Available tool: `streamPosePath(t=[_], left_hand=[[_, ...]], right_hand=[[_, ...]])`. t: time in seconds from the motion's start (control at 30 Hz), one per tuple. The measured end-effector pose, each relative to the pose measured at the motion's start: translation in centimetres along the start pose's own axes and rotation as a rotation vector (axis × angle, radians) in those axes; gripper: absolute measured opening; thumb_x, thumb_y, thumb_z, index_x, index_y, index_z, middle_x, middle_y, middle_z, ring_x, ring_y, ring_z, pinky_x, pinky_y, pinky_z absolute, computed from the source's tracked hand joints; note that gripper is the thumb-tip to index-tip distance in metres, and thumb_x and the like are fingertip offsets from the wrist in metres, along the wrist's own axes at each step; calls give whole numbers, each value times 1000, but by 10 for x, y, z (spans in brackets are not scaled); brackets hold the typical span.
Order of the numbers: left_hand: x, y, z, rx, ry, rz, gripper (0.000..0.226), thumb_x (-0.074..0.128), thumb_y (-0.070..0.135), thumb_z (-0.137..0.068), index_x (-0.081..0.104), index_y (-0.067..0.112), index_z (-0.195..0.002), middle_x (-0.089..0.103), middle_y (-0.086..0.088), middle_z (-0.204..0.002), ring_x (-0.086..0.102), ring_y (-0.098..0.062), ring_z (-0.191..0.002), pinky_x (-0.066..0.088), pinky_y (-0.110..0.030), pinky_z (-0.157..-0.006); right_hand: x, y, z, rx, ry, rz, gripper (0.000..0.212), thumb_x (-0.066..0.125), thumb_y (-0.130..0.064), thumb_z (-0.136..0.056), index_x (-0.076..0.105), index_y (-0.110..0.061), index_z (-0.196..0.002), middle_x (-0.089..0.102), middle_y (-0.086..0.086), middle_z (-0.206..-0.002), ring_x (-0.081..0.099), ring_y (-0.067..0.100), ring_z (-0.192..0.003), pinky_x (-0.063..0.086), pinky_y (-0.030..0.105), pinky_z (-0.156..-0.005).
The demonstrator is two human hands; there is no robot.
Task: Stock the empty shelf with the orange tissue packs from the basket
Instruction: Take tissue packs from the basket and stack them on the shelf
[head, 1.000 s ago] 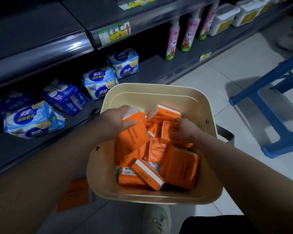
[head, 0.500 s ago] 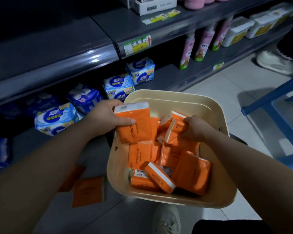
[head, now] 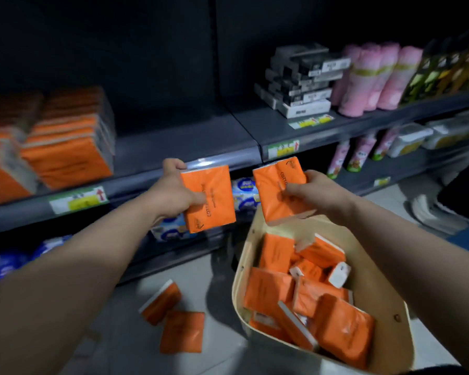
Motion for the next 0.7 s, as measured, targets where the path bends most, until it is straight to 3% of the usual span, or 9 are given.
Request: streamPosePath(t=[0.1, 0.2, 0.3, 0.4, 0.47, 0.53, 0.6, 0.7], left_hand=[[-36, 9, -3, 12, 87, 56, 61, 78, 20, -61, 37, 25, -105, 60, -5, -97, 61, -19, -80, 53, -33, -64], [-73, 23, -15, 70, 197, 109, 23, 74, 20, -70, 58, 19, -86, 70, -10, -95, 66, -23, -80, 54, -39, -77], [-106, 39, -29, 177, 243, 49, 20, 65, 25, -84, 59, 21, -103, 68, -5, -96, 62, -15, -73, 53, -30, -65], [-129, 46, -47, 180, 167, 20, 19, 49, 31, -95, 41, 33, -113, 55, -2, -89, 58, -20, -70, 56, -40, -45], [-141, 48, -63, 173, 158, -4, 24, 46, 32, -97, 37, 31, -119, 52, -3, -88, 57, -24, -70, 55, -43, -42], [-153, 51, -84, 207, 211, -125, 40, 52, 30, -95, 37, 23, -131, 58, -10, -103, 59, -26, -81, 57, -43, -61], [-164, 51, -108, 215, 291, -330, 53, 58, 29, -91, 37, 16, -138, 57, -15, -123, 58, -29, -102, 47, -35, -84], [-176, 47, -141, 127, 332, -491, 62, 65, 31, -84, 40, 9, -137, 51, -15, -134, 51, -31, -119, 40, -28, -92]], right_hand=[[16, -45, -6, -72, -21, -10, 36, 72, -15, -73, 58, -12, -106, 69, 11, -96, 67, 23, -76, 55, 33, -66], [29, -90, -16, -182, 20, 38, 30, 72, -18, -72, 59, -15, -99, 69, 9, -94, 66, 22, -78, 53, 34, -68], [40, -127, -30, -263, 32, 14, 32, 68, -20, -77, 60, -8, -105, 68, 11, -95, 65, 22, -74, 54, 32, -57], [53, -153, -50, -249, -31, -83, 35, 63, -20, -82, 53, -6, -111, 63, 16, -104, 67, 31, -81, 58, 42, -54], [61, -166, -65, -249, -61, -99, 36, 64, -22, -83, 50, -9, -113, 62, 13, -105, 67, 32, -85, 58, 46, -53], [71, -177, -82, -297, -54, -51, 37, 65, -24, -82, 49, -13, -114, 62, 8, -104, 67, 28, -85, 59, 44, -55], [81, -187, -100, -346, -42, -47, 36, 66, -22, -83, 48, -15, -113, 61, 6, -102, 67, 24, -82, 58, 38, -52], [93, -197, -127, -381, -20, -48, 33, 65, -16, -81, 48, -16, -109, 61, 6, -98, 66, 19, -76, 52, 27, -44]])
Point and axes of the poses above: each hand's wrist, its own z-axis away from the middle knuckle, its own x-axis out of the palm, y = z × x, the point moved 2 cm from there along -z, towards the middle knuckle
